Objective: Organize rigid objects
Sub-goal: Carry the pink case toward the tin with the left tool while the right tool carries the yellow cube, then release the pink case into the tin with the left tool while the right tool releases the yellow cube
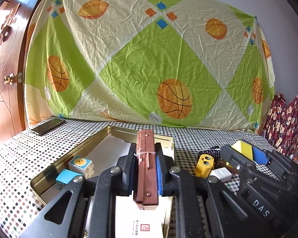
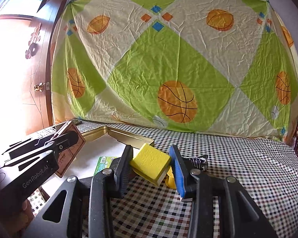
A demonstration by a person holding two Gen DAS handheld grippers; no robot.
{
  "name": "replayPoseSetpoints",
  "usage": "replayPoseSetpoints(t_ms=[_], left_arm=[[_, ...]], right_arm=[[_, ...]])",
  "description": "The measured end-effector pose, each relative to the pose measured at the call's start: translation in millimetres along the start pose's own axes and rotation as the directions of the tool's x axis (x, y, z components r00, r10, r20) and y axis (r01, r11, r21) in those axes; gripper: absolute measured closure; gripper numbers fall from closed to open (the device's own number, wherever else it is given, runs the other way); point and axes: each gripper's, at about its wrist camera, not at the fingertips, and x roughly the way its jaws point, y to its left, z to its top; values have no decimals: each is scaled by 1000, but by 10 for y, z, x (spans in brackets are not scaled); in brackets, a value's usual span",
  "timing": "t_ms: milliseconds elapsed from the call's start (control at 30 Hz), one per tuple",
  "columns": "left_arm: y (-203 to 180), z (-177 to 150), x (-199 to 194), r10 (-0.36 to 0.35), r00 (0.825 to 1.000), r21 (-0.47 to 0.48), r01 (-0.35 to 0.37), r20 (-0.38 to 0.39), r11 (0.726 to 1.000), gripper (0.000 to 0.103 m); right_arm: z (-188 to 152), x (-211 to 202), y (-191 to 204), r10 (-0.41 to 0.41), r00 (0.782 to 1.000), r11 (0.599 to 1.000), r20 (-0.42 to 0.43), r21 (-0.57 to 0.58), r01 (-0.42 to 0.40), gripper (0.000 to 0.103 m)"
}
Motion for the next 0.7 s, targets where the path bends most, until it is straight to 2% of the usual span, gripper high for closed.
replayPoseSetpoints(t_ms=[433, 700], left_arm=[[170, 18, 18, 27, 1000, -16, -27, -8, 1000, 88], [344, 30, 62, 63, 997, -24, -64, -36, 998, 88]], right_arm=[[44, 112, 135, 22, 1000, 999, -11, -30, -22, 62], [120, 195, 255, 64, 998, 997, -29, -35, -65, 62]])
